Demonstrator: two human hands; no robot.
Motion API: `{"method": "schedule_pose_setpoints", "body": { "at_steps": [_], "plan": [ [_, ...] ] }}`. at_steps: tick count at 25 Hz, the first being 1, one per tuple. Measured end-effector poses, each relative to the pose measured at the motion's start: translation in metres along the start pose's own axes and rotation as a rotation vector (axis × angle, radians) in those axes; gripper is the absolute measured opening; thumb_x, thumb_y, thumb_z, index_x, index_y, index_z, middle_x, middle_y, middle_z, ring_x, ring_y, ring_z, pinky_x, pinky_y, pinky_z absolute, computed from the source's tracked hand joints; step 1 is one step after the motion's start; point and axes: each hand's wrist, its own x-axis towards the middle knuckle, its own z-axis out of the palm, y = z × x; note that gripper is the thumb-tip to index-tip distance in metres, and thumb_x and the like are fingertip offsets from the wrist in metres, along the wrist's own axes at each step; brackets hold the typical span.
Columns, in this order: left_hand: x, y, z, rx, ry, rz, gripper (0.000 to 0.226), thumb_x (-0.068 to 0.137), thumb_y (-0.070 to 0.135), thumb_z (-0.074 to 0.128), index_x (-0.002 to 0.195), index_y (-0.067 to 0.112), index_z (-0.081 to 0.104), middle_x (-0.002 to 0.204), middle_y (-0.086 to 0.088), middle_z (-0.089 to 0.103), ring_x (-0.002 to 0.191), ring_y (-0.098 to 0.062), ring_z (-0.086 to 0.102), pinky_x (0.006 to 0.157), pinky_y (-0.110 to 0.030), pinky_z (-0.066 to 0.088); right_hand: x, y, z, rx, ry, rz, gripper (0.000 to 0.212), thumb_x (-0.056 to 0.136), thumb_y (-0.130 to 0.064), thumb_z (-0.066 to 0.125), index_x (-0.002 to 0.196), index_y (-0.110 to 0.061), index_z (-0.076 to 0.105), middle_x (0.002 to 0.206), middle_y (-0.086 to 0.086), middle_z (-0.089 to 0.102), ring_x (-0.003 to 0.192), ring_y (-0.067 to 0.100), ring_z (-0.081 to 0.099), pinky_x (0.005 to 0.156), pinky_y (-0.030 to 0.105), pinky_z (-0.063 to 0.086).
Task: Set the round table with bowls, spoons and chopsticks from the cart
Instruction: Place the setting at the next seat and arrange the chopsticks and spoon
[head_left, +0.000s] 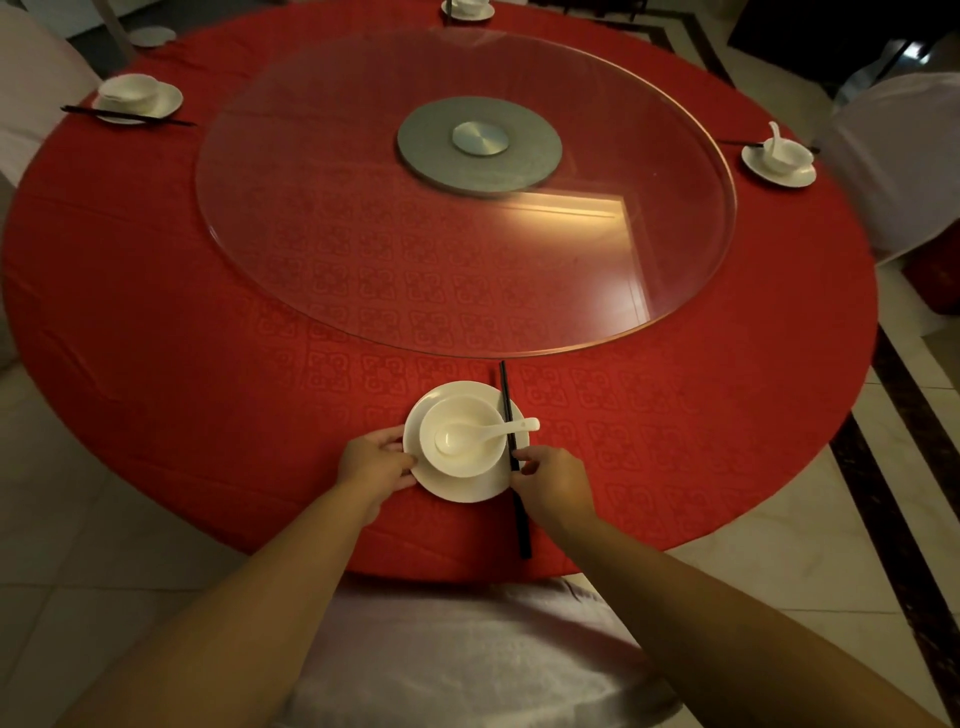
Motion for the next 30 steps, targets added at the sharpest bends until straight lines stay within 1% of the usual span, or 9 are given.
{"method": "schedule_pose_setpoints", "body": {
  "at_steps": [3, 6, 9, 12, 14, 17, 20, 22, 30],
  "plan": [
    [-0.004, -0.001, 0.001, -0.012, -0.007, -0.019, 0.057, 0.084, -0.016, 0.064, 0.137, 0.006, 0.059, 0.107, -0.009, 0.071, 0.096, -0.023, 0.072, 0.070, -0.032, 0.063, -0.003, 0.003, 0.003, 0.016, 0.002, 0.003, 0.037, 0.087, -0.013, 0.067, 0.123, -0.020, 0.073, 0.100, 0.001, 0.076, 0.063, 0.003, 0.062, 0.049, 0.011, 0.042],
    [-0.007, -0.002, -0.001, -0.012, -0.005, -0.033, 0.057, 0.083, -0.017, 0.064, 0.136, 0.006, 0.059, 0.106, -0.010, 0.072, 0.094, -0.023, 0.073, 0.066, -0.030, 0.063, -0.005, 0.003, 0.004, 0.022, 0.009, -0.004, 0.035, 0.086, -0.014, 0.067, 0.119, -0.022, 0.075, 0.097, -0.002, 0.077, 0.059, 0.000, 0.061, 0.047, 0.011, 0.040],
    [-0.010, -0.003, -0.001, -0.012, -0.011, -0.044, 0.057, 0.082, -0.018, 0.064, 0.134, 0.006, 0.061, 0.103, -0.011, 0.074, 0.092, -0.023, 0.074, 0.066, -0.030, 0.063, -0.006, 0.002, 0.002, 0.021, 0.018, -0.008, 0.034, 0.085, -0.015, 0.066, 0.117, -0.023, 0.076, 0.086, -0.009, 0.073, 0.056, -0.002, 0.060, 0.042, 0.008, 0.037],
    [-0.011, -0.004, -0.001, -0.023, -0.007, -0.055, 0.057, 0.082, -0.018, 0.065, 0.134, 0.005, 0.061, 0.104, -0.012, 0.073, 0.093, -0.024, 0.073, 0.070, -0.033, 0.064, -0.008, 0.000, 0.001, 0.024, 0.017, -0.013, 0.035, 0.085, -0.016, 0.065, 0.117, -0.024, 0.076, 0.070, -0.020, 0.064, 0.053, 0.002, 0.061, 0.038, 0.009, 0.040],
    [-0.012, -0.005, -0.001, -0.024, -0.003, -0.060, 0.057, 0.082, -0.017, 0.065, 0.135, 0.005, 0.061, 0.104, -0.013, 0.073, 0.094, -0.025, 0.073, 0.075, -0.036, 0.064, -0.008, -0.001, 0.000, 0.028, 0.022, -0.013, 0.034, 0.085, -0.015, 0.065, 0.115, -0.024, 0.077, 0.066, -0.022, 0.061, 0.054, 0.001, 0.062, 0.038, 0.009, 0.040],
    [-0.013, -0.007, -0.001, -0.027, -0.011, -0.065, 0.057, 0.082, -0.017, 0.066, 0.135, 0.006, 0.061, 0.105, -0.013, 0.074, 0.095, -0.025, 0.074, 0.077, -0.037, 0.064, -0.006, 0.000, -0.001, 0.019, 0.033, -0.022, 0.030, 0.084, -0.015, 0.065, 0.109, -0.025, 0.079, 0.064, -0.020, 0.062, 0.055, 0.001, 0.063, 0.045, 0.015, 0.046],
    [-0.015, -0.006, 0.000, -0.029, -0.015, -0.062, 0.057, 0.083, -0.017, 0.065, 0.135, 0.006, 0.061, 0.104, -0.011, 0.074, 0.094, -0.024, 0.074, 0.070, -0.033, 0.064, -0.006, 0.002, -0.001, 0.015, 0.039, -0.035, 0.027, 0.085, -0.014, 0.065, 0.105, -0.025, 0.080, 0.064, -0.014, 0.068, 0.050, 0.006, 0.062, 0.048, 0.025, 0.053],
    [-0.015, -0.005, 0.001, -0.031, -0.009, -0.060, 0.057, 0.083, -0.017, 0.065, 0.134, 0.006, 0.061, 0.102, -0.010, 0.074, 0.093, -0.024, 0.074, 0.069, -0.032, 0.063, -0.006, 0.002, -0.002, 0.014, 0.044, -0.035, 0.026, 0.084, -0.015, 0.064, 0.102, -0.026, 0.081, 0.066, -0.011, 0.071, 0.052, 0.009, 0.064, 0.052, 0.032, 0.056],
    [-0.017, -0.007, 0.003, -0.042, 0.015, -0.065, 0.056, 0.082, -0.016, 0.066, 0.132, 0.007, 0.062, 0.105, -0.010, 0.073, 0.093, -0.025, 0.074, 0.070, -0.033, 0.064, -0.004, 0.005, -0.002, 0.013, 0.053, -0.041, 0.025, 0.083, -0.014, 0.066, 0.101, -0.024, 0.081, 0.065, -0.009, 0.072, 0.048, 0.009, 0.063, 0.050, 0.032, 0.056]
  ]
}}
